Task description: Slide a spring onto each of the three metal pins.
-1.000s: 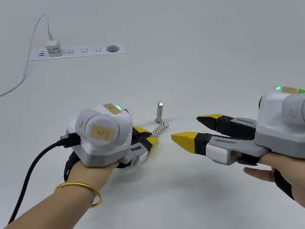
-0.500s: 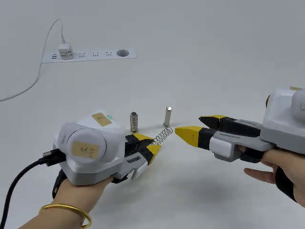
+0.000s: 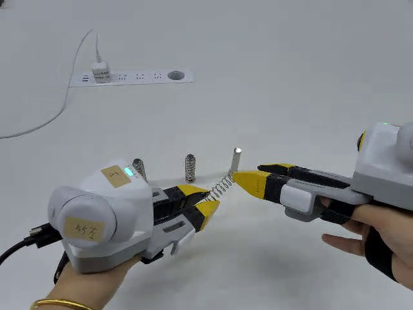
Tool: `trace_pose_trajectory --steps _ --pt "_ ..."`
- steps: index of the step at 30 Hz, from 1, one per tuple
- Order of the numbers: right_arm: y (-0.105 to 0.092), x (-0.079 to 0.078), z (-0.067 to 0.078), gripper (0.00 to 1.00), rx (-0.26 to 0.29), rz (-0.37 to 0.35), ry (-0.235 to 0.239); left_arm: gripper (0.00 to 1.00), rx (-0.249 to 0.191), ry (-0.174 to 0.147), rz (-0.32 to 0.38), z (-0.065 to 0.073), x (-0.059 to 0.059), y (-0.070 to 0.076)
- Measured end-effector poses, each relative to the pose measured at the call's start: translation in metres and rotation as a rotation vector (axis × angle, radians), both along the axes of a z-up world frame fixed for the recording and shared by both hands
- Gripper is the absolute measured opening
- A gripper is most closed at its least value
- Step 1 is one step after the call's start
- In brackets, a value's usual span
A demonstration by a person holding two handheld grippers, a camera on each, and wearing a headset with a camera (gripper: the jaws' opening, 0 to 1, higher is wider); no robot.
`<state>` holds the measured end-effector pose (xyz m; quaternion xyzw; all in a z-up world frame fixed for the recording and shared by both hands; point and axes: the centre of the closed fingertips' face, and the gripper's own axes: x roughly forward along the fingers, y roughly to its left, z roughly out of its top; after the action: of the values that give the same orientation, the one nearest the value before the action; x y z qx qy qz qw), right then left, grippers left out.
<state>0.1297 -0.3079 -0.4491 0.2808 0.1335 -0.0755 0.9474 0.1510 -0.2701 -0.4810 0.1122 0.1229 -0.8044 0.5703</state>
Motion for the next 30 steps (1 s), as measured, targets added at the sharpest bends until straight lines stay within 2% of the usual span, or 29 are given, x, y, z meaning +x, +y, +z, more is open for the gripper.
trace_pose_trajectory --steps 5,10,12,16,20,22,24,30 --pt "0.004 0.003 0.001 0.38 0.011 0.006 -0.004 0.10 -0.018 0.010 0.011 0.006 -0.001 0.006" --pt "0.011 0.008 0.001 0.35 0.045 0.015 -0.014 0.10 -0.035 0.041 0.027 0.012 0.000 0.013" --pt "0.014 0.009 0.000 0.33 0.055 0.019 -0.015 0.10 -0.047 0.069 0.035 0.015 0.000 0.014" --pt "0.020 0.012 0.003 0.31 0.117 0.024 -0.041 0.10 -0.058 0.079 0.040 0.019 0.001 0.018" --pt "0.024 0.015 0.005 0.28 0.144 0.036 -0.051 0.10 -0.069 0.085 0.038 0.024 0.000 0.020" --pt "0.028 0.017 0.006 0.26 0.176 0.047 -0.059 0.10 -0.074 0.091 0.041 0.027 0.000 0.021" --pt "0.031 0.019 0.009 0.23 0.198 0.054 -0.075 0.10 -0.084 0.106 0.041 0.031 -0.002 0.022" --pt "0.036 0.022 0.017 0.19 0.263 0.065 -0.117 0.10 -0.107 0.113 0.036 0.040 -0.003 0.024"
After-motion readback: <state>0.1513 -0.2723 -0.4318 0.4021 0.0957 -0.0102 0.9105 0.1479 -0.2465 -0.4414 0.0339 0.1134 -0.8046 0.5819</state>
